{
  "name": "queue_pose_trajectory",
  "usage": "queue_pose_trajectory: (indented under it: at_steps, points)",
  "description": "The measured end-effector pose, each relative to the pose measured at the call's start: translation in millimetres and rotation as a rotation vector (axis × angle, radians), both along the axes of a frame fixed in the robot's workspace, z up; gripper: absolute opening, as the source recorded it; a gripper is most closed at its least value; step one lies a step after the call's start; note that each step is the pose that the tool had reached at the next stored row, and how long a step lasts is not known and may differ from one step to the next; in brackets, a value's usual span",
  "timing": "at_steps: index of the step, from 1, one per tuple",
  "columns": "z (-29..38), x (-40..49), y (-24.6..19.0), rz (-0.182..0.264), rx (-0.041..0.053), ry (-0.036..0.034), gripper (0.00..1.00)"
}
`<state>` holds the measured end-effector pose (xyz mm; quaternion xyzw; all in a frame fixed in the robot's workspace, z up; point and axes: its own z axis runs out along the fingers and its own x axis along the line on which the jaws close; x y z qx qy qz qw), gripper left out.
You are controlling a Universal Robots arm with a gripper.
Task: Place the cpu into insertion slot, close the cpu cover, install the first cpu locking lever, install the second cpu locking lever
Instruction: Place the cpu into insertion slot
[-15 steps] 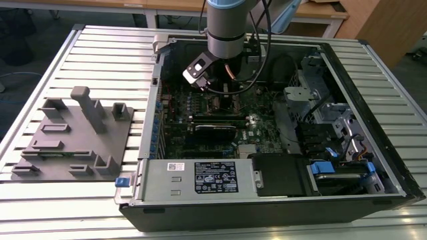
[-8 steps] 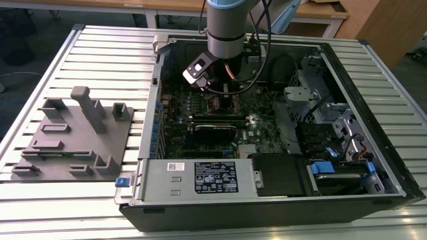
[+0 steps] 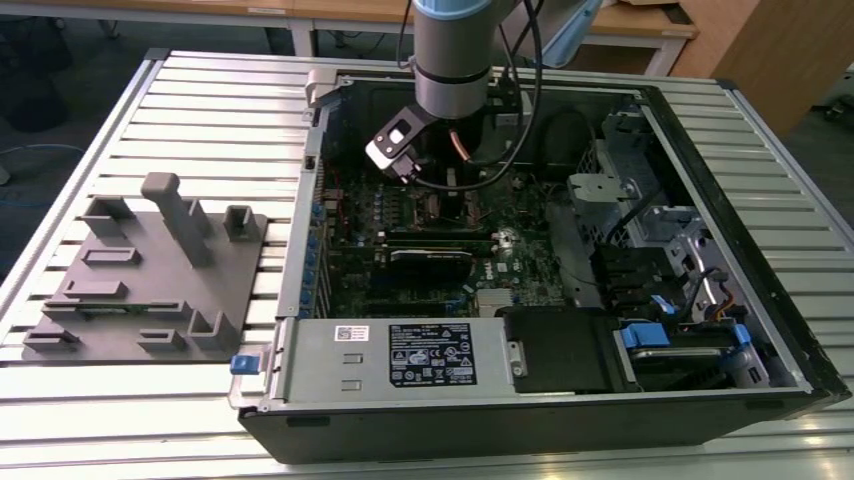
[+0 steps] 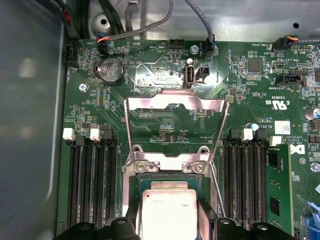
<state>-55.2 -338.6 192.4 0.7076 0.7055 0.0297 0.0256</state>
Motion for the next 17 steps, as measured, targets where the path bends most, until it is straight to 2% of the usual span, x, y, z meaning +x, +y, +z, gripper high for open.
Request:
queue_pose_trajectory:
  at_steps: [13, 17]
  points:
    - [-1.8, 0.0, 0.0, 0.0, 0.0003, -0.0002, 0.54]
    - [-2.1, 0.1, 0.1, 0.0, 0.001, -0.0005, 0.6]
